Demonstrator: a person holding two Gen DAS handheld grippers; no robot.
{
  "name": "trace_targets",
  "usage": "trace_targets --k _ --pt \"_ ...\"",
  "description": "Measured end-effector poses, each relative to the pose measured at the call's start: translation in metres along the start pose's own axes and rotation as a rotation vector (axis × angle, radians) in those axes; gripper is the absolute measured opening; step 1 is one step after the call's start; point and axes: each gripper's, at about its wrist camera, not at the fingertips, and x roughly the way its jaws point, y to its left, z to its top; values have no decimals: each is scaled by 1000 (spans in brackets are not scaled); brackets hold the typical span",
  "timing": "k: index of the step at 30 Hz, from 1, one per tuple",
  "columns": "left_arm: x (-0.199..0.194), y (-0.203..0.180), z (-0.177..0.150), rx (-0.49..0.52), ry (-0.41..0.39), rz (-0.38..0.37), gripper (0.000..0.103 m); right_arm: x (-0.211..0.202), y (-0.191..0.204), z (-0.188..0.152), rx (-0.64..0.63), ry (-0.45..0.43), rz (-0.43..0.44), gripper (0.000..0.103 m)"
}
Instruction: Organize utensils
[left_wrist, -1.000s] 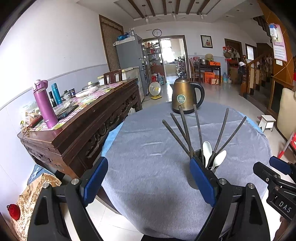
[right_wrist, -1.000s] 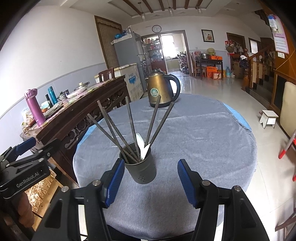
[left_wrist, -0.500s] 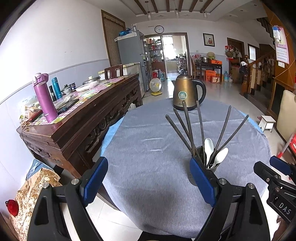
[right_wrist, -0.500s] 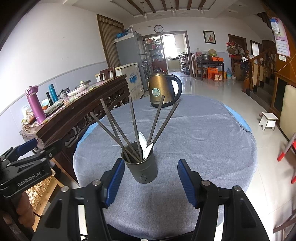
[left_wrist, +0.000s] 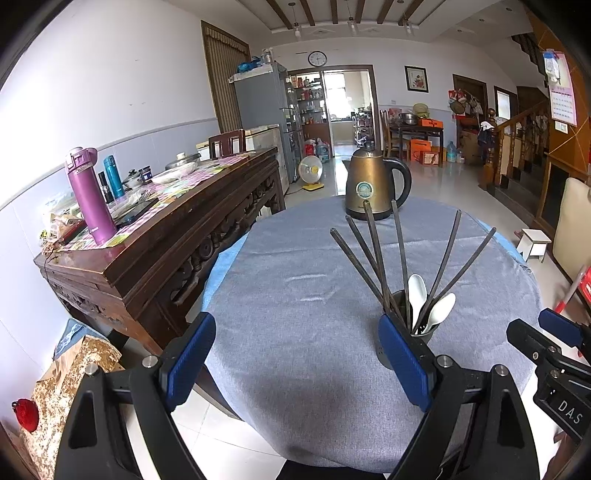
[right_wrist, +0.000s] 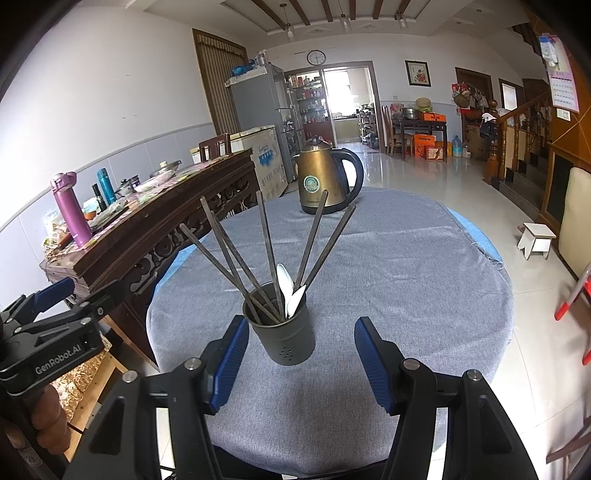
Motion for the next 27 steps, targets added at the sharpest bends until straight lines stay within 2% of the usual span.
trace_targets --k 27 --pt "-2 4 3 -11 2 5 90 1 6 1 -13 11 6 64"
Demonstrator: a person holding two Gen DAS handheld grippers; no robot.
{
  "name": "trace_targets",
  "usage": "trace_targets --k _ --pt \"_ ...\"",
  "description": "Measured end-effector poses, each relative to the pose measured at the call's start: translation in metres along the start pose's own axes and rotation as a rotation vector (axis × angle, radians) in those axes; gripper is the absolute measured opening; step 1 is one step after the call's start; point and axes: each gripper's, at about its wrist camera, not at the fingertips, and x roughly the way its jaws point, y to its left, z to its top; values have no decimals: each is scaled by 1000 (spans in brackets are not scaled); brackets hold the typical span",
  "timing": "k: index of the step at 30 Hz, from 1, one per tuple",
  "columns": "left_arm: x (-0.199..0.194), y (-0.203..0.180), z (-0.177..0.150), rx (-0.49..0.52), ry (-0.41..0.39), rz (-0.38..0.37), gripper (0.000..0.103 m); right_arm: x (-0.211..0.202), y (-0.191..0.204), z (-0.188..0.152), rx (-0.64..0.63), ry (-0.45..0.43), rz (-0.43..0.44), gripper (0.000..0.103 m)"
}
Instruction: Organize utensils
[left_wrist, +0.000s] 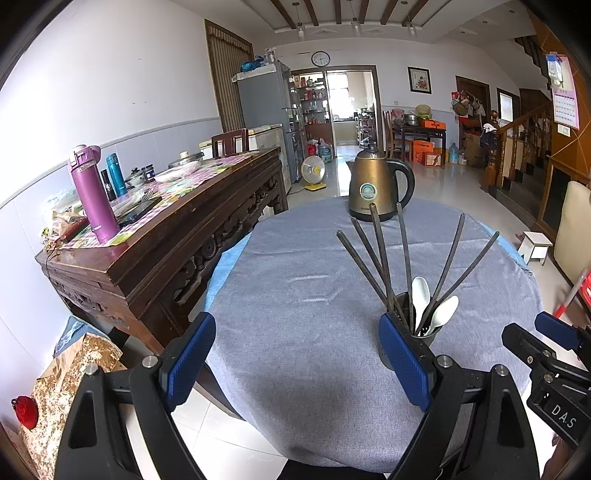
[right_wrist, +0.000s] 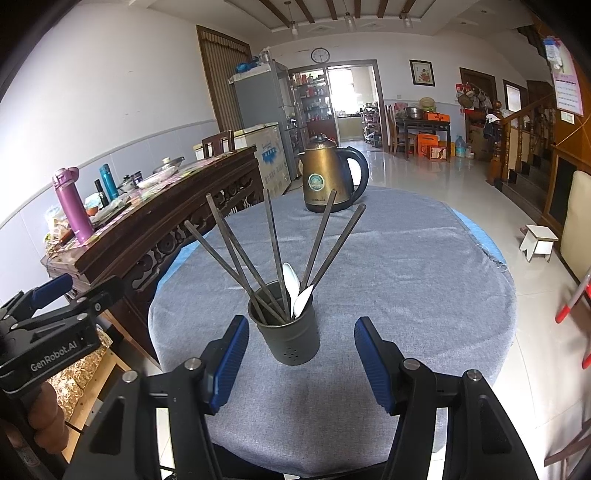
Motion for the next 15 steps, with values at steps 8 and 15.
trace_targets --k 8,15 --pt "0 1 0 0 1 1 90 1 0 -1 3 1 1 64" --pt "0 1 -3 -3 4 2 90 3 -2 -2 8 4 2 64"
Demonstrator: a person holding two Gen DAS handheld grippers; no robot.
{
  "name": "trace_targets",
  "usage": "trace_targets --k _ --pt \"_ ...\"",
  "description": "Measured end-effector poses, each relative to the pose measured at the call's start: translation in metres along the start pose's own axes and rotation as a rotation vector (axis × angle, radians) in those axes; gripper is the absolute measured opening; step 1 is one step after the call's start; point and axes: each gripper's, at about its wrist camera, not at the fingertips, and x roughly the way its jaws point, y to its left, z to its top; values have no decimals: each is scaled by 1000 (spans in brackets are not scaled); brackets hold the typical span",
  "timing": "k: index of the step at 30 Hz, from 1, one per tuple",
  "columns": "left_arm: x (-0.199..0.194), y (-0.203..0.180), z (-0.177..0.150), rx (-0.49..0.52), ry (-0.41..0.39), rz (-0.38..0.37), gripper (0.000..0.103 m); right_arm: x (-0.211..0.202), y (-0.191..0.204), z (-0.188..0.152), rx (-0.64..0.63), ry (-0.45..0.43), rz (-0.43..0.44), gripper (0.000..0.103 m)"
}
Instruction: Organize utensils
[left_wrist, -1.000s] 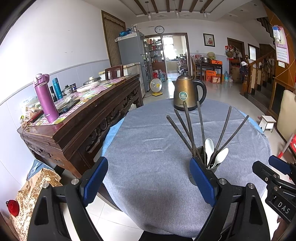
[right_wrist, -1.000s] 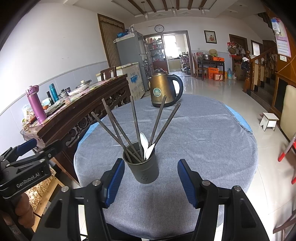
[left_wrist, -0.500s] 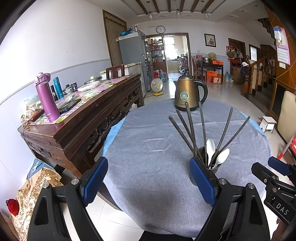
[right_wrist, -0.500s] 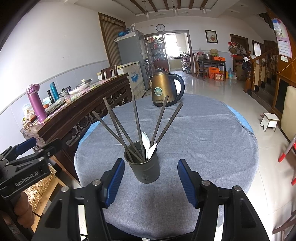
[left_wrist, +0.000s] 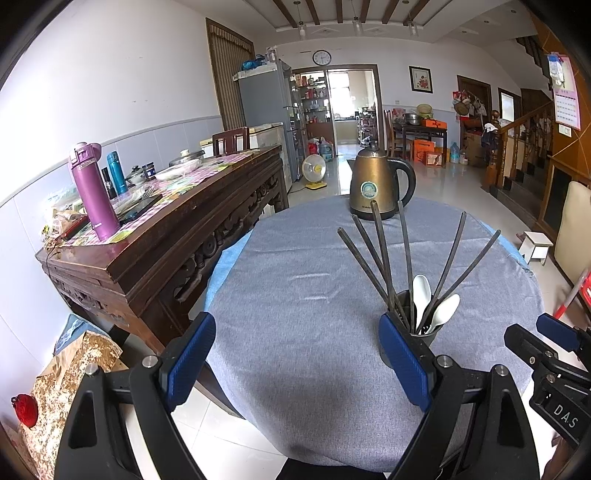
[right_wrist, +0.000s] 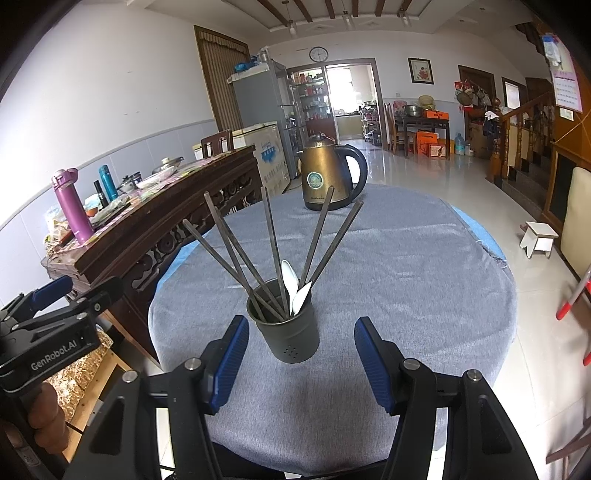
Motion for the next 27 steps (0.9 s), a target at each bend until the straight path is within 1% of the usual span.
trace_targets --k 27 --pt "2 -3 -4 4 9 -1 90 1 -1 0 3 4 -1 64"
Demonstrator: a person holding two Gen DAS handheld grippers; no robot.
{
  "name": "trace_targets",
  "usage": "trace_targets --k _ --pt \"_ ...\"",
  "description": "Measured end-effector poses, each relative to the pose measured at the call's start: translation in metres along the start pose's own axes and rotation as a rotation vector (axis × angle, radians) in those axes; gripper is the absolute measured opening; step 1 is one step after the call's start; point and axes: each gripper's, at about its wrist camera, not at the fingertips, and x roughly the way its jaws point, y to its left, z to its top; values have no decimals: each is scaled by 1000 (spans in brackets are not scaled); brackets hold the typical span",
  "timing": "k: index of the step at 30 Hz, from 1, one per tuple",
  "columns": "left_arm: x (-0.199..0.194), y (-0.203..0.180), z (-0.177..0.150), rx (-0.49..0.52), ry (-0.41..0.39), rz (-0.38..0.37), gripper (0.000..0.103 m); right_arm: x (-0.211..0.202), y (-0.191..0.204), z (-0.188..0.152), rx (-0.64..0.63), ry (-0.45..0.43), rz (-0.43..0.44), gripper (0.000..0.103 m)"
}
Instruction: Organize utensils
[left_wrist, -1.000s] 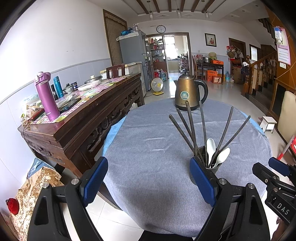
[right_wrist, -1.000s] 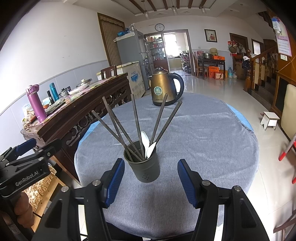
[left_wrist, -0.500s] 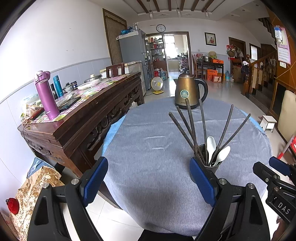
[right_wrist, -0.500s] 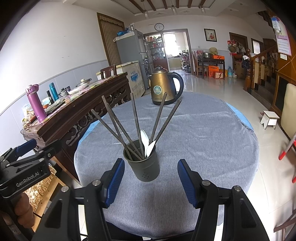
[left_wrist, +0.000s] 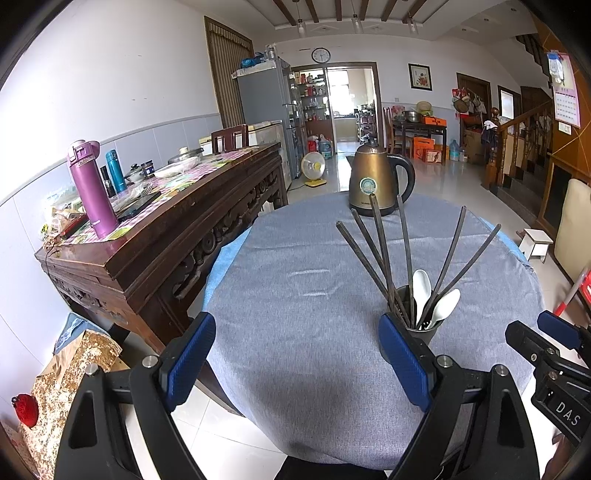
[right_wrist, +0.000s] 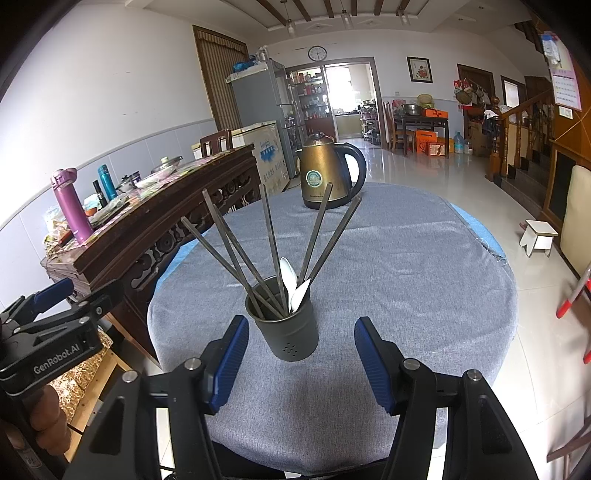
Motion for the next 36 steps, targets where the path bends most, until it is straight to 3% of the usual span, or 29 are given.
trace_targets --k 36 --pt "0 -1 -1 0 5 -1 90 -1 2 0 -1 -2 -4 64"
